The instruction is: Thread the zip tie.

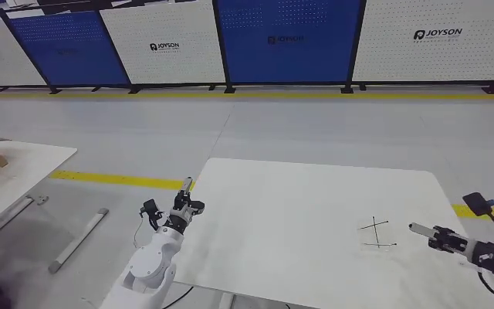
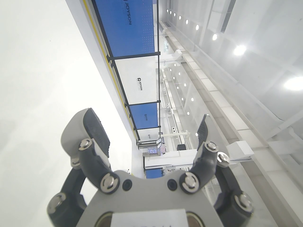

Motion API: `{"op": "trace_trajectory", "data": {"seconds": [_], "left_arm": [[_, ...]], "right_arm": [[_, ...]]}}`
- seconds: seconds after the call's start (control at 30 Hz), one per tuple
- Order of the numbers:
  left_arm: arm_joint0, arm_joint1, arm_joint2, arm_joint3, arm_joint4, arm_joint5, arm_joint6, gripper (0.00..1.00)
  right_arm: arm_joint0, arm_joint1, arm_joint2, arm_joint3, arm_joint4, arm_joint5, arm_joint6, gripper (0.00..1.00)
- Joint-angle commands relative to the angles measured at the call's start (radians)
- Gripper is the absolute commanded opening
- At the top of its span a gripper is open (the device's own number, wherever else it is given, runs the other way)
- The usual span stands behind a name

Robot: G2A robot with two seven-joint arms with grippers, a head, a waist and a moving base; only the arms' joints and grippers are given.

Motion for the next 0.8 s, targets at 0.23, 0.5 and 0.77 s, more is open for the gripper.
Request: {"op": "trace_trajectory", "data": {"seconds": [0.23, 0.5, 0.77], "left_arm": [[0.000, 0.000, 0.000, 0.000, 0.000, 0.000, 0.000, 1.00], [0.000, 0.000, 0.000, 0.000, 0.000, 0.000, 0.000, 1.00], [0.000, 0.000, 0.000, 0.000, 0.000, 0.000, 0.000, 1.00]], "right_arm": [[0.207, 0.063, -0.279, 0.251, -0.011, -0.021, 0.034, 1.00], [0.214, 0.065, -0.286, 0.260, -0.004, -0.020, 0.034, 1.00], [0.214, 0.065, -0.286, 0.260, -0.004, -0.020, 0.034, 1.00]]}}
